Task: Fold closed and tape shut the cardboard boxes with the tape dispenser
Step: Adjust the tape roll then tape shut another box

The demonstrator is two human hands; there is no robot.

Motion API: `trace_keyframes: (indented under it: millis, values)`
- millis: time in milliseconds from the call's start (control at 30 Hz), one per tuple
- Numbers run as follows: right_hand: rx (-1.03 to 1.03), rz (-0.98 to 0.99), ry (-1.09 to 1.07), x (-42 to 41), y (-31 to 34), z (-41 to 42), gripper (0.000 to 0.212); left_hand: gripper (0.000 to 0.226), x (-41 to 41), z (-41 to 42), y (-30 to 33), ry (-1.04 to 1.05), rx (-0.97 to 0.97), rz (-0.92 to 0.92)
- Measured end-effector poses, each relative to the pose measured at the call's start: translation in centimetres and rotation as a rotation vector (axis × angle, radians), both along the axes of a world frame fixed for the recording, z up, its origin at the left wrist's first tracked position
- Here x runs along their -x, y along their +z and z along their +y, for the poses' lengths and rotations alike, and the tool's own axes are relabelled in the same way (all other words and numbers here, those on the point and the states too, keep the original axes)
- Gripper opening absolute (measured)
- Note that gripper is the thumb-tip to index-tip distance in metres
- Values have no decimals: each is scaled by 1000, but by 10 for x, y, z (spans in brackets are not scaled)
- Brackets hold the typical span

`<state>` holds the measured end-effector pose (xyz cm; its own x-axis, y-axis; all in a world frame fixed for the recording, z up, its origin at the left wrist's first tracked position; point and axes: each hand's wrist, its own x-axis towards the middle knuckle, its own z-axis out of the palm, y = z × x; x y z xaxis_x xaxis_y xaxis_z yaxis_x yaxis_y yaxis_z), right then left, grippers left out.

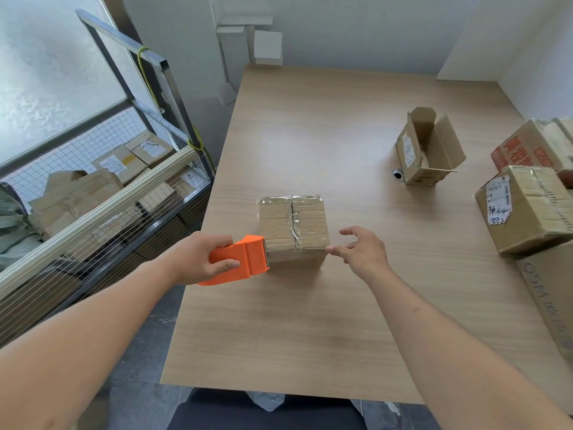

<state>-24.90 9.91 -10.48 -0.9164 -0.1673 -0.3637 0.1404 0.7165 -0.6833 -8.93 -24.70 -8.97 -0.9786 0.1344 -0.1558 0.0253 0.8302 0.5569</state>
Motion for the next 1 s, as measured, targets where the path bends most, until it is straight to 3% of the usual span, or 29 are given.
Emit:
trace_keyframes:
  millis: [100, 167, 333, 433, 733, 867, 1000]
  values:
    - [-141, 53, 9, 0, 4, 0, 58, 37, 2, 1, 3, -19, 17, 0]
    - [-173, 146, 43, -2, 6, -1, 45, 37, 3, 2, 4, -19, 23, -3]
    - [-89, 477, 426, -11, 5, -11, 10, 34, 3, 5, 4, -21, 22, -7]
    - [-118, 517, 533, -14, 4, -18, 24, 33, 3, 7, 4, -36, 25, 12]
    - [-103, 701, 708, -39, 9, -64, 11, 29, -2, 7, -1, 9, -21, 2]
    - [-194, 813, 614, -56, -3, -86, 8, 34, -6, 5, -5, 54, -57, 11]
    - [-117, 965, 556, -59, -15, -84, 13, 26, -12, -5, -8, 98, -122, -27]
